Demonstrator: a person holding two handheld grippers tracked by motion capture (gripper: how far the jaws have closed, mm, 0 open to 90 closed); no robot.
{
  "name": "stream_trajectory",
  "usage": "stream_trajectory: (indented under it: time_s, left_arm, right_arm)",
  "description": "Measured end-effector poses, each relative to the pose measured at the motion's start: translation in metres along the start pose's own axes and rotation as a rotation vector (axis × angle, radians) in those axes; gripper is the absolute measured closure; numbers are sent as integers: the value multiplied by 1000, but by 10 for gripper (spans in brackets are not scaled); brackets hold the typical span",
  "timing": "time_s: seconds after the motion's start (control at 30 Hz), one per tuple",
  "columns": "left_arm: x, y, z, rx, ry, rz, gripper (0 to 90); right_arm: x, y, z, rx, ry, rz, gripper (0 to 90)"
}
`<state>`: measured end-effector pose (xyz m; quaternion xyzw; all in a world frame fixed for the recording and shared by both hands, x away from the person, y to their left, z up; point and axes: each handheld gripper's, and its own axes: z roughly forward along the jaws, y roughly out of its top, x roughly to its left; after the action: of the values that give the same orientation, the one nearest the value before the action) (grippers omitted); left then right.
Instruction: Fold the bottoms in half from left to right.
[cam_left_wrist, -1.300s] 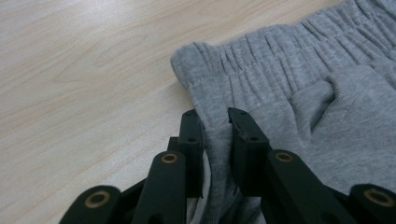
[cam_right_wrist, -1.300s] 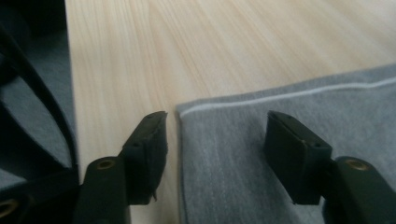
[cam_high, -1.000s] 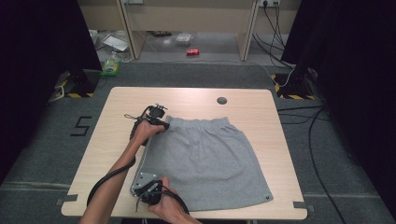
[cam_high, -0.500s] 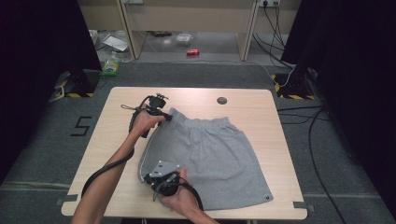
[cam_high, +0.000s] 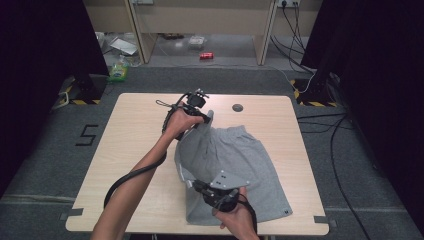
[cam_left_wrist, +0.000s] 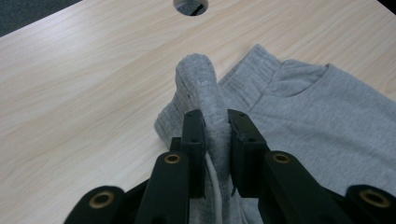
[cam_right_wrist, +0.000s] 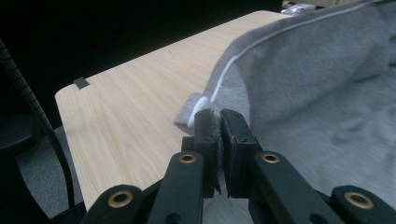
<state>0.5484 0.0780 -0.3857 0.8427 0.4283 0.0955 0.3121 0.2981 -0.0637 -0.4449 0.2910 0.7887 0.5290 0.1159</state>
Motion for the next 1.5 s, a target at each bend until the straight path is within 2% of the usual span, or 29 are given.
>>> stream_trajectory:
  time_s: [0.03,0.1,0.2,0.27,0.3,0.43,0.5,0.57,0.6,0.77,0.87,1.03,1.07,1.13,1.2,1.27,1.37,1.43,1.47,1.5]
  left_arm:
    - [-8,5,4,5,1,1,772]
    - [-12,8,6,5,1,3,772]
    - [-22,14,12,8,-5,6,772]
    - [-32,21,18,4,-25,0,772]
    - [-32,21,18,4,-25,0,772]
    - [-48,29,25,3,-41,3,771]
    - [-56,33,29,6,-49,8,772]
    - [-64,36,33,10,-44,15,772]
    - [-71,38,38,14,-47,19,772]
    - [-83,41,48,15,-57,23,770]
    - [-90,42,55,10,-77,20,770]
    - [-94,42,60,-2,-84,17,742]
    - [-94,41,60,-13,-94,13,687]
    - [-92,40,58,-30,-122,-4,677]
    - [-89,40,55,-41,-118,5,663]
    - [-84,40,51,-55,-132,-10,656]
    - [-73,37,45,-55,-125,-10,645]
    - [-65,33,41,-58,-121,-22,642]
    - [-56,28,39,-68,-118,-45,635]
    - [-56,28,39,-68,-118,-45,632]
  right_arm:
    - [-5,-3,-11,-9,-16,11,859]
    - [-7,-5,-17,-16,-27,16,859]
    - [-17,-11,-39,-46,-67,39,859]
    - [-20,-13,-50,-58,-82,52,859]
    - [-22,-15,-55,-64,-90,56,859]
    - [-28,-23,-69,-74,-117,74,859]
    - [-36,-35,-85,-79,-152,113,860]
    - [-38,-37,-88,-82,-161,118,859]
    - [-41,-43,-97,-90,-184,125,859]
    - [-48,-53,-111,-86,-223,143,859]
    - [-49,-57,-116,-86,-236,155,859]
    - [-51,-62,-118,-75,-248,160,859]
    - [-53,-63,-116,-69,-251,160,858]
    - [-54,-65,-115,-59,-250,166,858]
    - [-55,-66,-116,-53,-258,168,858]
    - [-57,-66,-117,-58,-267,171,858]
    - [-60,-67,-120,-59,-282,177,859]
    - [-61,-68,-122,-60,-290,178,859]
    - [-60,-72,-128,-60,-298,186,860]
    - [-60,-72,-128,-60,-298,186,860]
